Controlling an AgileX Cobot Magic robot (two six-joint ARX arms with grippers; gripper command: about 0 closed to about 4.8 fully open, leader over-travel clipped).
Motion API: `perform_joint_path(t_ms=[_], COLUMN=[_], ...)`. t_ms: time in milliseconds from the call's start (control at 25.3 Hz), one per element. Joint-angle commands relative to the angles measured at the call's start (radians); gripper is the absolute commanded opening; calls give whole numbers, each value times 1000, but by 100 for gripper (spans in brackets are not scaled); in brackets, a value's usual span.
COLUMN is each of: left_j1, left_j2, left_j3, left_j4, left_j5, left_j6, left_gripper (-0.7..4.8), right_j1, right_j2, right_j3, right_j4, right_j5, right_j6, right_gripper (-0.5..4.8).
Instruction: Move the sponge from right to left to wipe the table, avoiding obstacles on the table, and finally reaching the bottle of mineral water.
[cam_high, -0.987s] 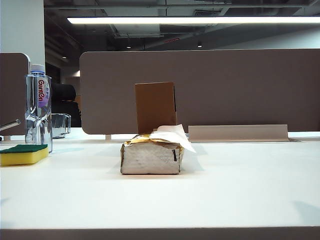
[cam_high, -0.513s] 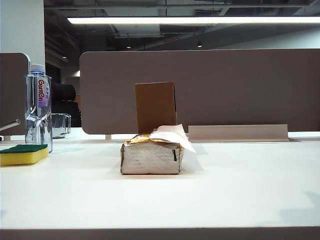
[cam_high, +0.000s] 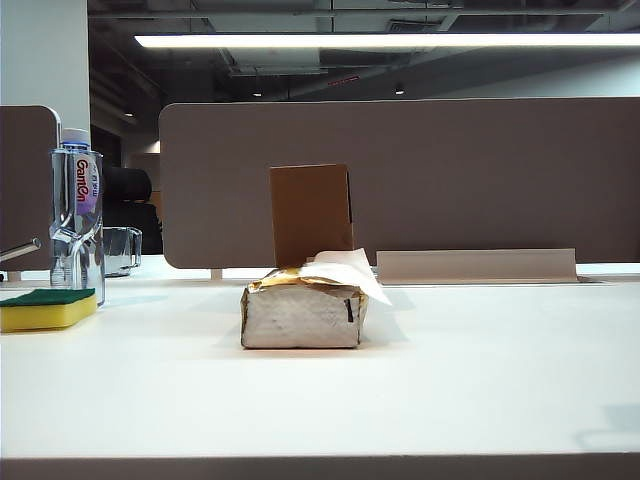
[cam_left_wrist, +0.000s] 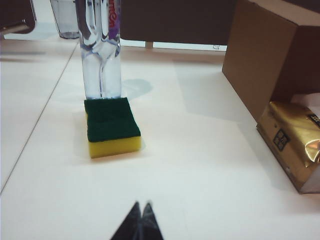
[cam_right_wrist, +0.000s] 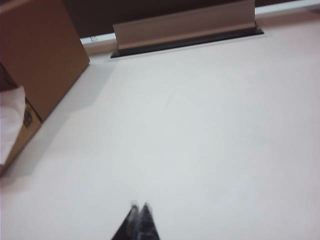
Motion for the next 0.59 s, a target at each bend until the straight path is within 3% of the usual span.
perform_joint_path(t_ms=[39, 592], left_j1=[0, 0], left_j2=[0, 0], left_j3=[-22, -63], left_j4=[21, 35], left_j5=[5, 1], left_j6=[4, -2], left_gripper=[-6, -5], right_j1=[0, 0], right_j2=[0, 0], right_j3=[-47, -69], right_j4=[48, 61], right_j5=[2, 29], right_j6=[-23, -74], right_gripper=[-6, -6])
